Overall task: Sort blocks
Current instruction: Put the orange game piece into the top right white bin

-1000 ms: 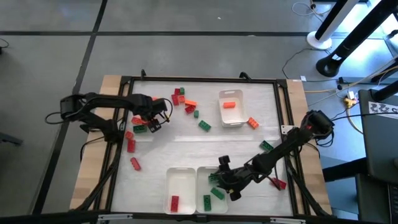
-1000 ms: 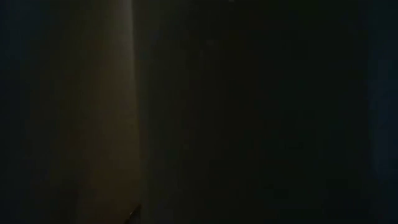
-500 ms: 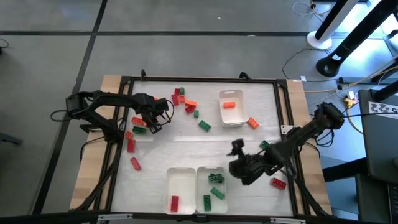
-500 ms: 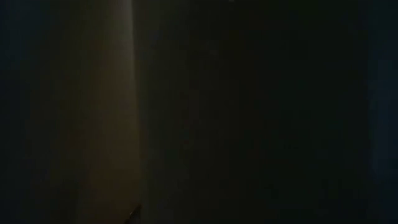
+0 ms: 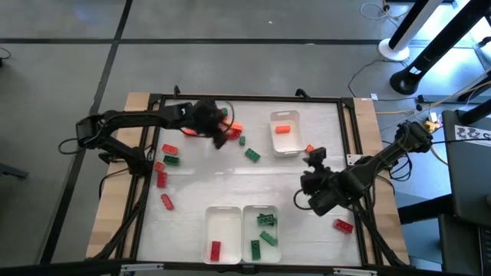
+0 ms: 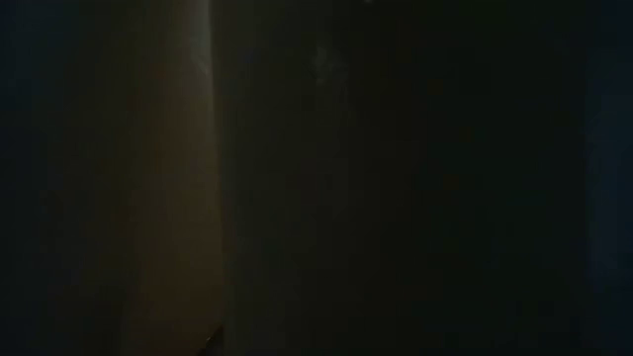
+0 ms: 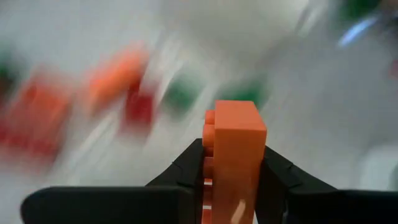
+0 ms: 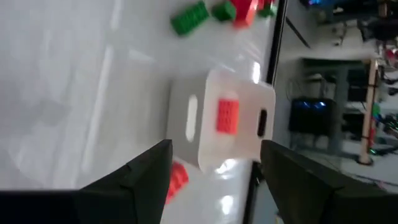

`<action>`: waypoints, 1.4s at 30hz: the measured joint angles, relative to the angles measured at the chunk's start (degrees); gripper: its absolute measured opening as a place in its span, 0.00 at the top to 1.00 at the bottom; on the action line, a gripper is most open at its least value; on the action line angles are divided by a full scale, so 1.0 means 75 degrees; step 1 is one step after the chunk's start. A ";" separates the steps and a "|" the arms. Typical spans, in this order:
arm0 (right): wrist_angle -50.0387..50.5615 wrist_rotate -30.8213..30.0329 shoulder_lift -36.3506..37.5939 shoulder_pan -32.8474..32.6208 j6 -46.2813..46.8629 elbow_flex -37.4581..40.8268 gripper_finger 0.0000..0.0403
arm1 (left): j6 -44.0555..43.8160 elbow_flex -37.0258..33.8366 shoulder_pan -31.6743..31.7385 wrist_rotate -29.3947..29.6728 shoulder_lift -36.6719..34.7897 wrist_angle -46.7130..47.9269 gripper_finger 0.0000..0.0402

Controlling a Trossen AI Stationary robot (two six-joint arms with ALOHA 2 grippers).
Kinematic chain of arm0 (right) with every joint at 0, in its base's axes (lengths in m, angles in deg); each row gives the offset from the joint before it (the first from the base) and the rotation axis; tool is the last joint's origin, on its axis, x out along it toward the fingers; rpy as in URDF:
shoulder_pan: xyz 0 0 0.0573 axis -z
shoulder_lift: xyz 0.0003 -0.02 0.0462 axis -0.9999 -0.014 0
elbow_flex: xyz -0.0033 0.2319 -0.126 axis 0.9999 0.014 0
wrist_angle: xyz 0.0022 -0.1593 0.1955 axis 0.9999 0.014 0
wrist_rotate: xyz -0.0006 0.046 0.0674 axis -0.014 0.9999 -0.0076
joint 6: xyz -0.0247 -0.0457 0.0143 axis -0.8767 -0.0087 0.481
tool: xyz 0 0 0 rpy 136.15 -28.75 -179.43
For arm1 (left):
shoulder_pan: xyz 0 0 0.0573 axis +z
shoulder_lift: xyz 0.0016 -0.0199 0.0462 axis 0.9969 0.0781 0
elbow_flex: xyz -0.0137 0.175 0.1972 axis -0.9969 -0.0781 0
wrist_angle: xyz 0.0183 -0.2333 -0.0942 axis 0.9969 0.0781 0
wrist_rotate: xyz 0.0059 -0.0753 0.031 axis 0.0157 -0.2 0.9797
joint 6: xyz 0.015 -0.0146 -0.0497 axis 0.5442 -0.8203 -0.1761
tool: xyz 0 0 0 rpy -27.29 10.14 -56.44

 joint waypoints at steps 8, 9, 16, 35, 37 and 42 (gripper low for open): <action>0.0631 -0.0203 0.0414 0.0123 0.1302 0.1227 0.40 | -0.0063 0.0146 -0.0583 -0.0065 0.1066 -0.5111 0.81; 0.0652 -0.0130 0.0549 0.0191 0.1609 0.1422 0.40 | -0.0059 0.0267 -0.0646 -0.0065 0.1294 -0.5450 0.81; 0.0534 0.0053 0.1676 0.0855 0.2568 0.2373 0.40 | 0.0592 0.2173 -0.0957 0.0119 0.3427 -0.5983 0.81; -0.2154 0.1705 0.2326 0.3591 0.1345 0.4437 0.40 | 0.1563 0.4033 -0.0931 0.1039 0.5513 -0.5848 0.47; -0.2760 0.2171 0.2326 0.4014 0.0762 0.4489 0.40 | 0.1568 0.4033 -0.0949 0.1034 0.5485 -0.5871 0.46; -0.3488 0.3126 0.2323 0.5112 -0.0064 0.4491 0.40 | 0.1568 0.4033 -0.1010 0.1019 0.5437 -0.5703 0.46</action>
